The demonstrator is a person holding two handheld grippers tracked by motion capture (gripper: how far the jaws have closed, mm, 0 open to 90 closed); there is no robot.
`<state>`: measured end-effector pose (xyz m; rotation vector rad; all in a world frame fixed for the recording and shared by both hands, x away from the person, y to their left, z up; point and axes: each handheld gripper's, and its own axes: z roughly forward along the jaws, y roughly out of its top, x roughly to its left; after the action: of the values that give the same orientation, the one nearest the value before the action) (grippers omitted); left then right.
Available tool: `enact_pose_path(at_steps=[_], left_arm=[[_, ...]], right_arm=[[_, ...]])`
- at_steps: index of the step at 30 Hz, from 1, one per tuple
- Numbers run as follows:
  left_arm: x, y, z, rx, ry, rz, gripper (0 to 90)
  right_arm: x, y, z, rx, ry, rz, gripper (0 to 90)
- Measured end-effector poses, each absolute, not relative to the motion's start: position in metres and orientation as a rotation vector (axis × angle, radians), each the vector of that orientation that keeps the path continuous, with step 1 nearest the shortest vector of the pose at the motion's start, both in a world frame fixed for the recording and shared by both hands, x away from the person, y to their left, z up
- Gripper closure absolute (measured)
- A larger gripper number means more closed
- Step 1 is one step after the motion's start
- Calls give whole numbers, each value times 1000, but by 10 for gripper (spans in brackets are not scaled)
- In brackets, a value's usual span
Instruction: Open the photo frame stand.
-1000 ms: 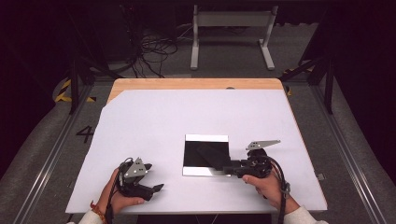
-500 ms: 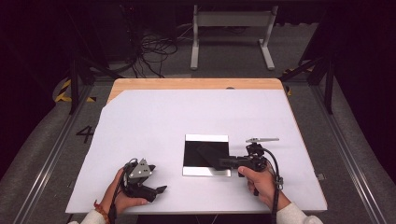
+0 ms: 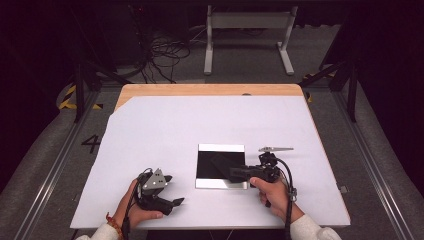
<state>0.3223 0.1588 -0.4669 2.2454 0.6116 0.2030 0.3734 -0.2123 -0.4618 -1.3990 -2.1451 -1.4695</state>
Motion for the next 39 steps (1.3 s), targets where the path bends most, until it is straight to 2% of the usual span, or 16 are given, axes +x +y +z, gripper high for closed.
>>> enact_pose_path(at_steps=[12, 24, 39], left_arm=[[347, 133, -460, 2198, 611, 156, 169], [380, 110, -462, 2165, 649, 40, 139], [393, 95, -466, 2163, 653, -19, 140]], right_arm=[[371, -212, -457, -1351, -2204, -1488, 596], [365, -211, -447, -1251, -2315, -1520, 624], [357, -211, -440, -1143, -2417, -1552, 650]])
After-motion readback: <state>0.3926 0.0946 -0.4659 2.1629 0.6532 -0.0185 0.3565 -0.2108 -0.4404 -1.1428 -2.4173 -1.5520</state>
